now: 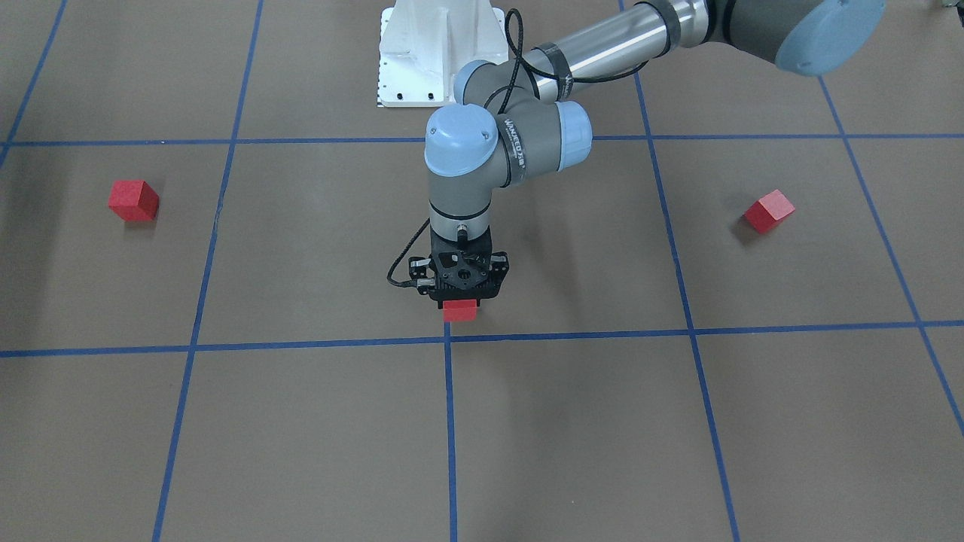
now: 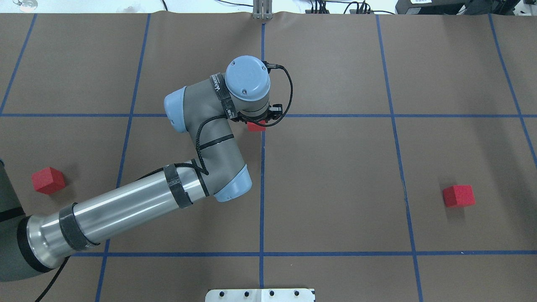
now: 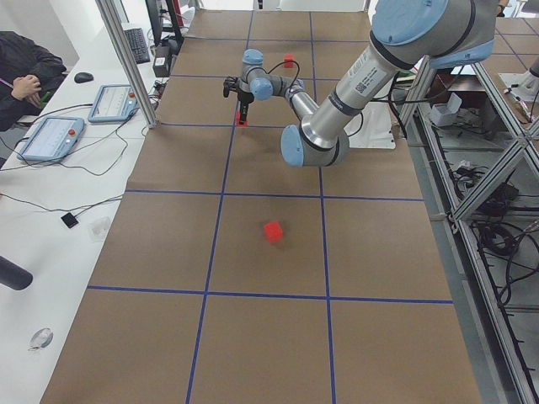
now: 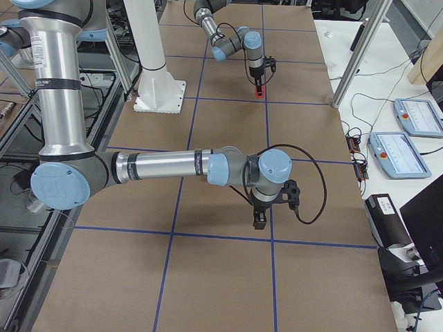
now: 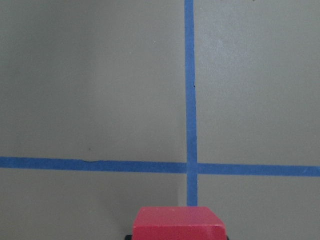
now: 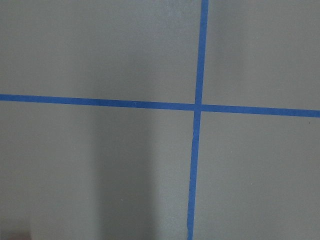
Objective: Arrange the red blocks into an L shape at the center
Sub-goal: 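Carry the red cube with the left gripper to the grid center and release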
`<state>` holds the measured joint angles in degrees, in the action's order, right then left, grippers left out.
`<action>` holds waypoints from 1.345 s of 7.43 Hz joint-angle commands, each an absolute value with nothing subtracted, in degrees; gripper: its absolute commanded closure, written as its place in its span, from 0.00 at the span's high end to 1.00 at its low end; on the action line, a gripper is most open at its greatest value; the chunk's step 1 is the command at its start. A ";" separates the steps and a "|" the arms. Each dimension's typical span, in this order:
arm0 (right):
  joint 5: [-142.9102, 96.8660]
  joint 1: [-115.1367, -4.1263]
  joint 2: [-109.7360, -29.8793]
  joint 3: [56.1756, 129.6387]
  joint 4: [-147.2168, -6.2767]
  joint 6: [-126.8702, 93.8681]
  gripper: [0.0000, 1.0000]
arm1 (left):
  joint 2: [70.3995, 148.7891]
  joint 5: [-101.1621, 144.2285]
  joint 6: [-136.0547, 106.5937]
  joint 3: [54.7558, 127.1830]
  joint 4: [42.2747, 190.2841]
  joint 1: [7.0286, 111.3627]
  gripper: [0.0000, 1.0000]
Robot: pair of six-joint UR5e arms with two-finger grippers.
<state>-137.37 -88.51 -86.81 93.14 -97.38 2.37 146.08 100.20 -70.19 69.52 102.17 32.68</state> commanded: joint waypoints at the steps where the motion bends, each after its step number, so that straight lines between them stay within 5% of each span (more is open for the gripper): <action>1: -137.37 -88.51 -86.57 93.08 -97.38 2.37 0.99 | 148.09 100.20 -70.31 64.70 105.28 32.61 0.00; 3: -137.37 -88.51 -86.57 92.82 -97.38 2.37 0.99 | 148.10 100.20 -70.40 64.60 105.29 32.17 0.00; 4: -137.37 -88.51 -86.57 92.81 -97.38 2.37 0.99 | 148.10 100.20 -70.40 64.51 105.29 32.08 0.20; 5: -137.37 -88.51 -86.57 92.81 -97.38 2.37 0.99 | 147.92 100.20 -69.79 64.34 105.38 31.82 0.95; 10: -137.02 -88.42 -84.21 94.04 -97.29 2.72 0.99 | 147.83 100.63 -69.52 69.93 105.66 33.48 0.99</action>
<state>-137.23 -88.48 -85.46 93.54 -97.33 2.49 147.95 100.42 -69.58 66.69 106.52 32.37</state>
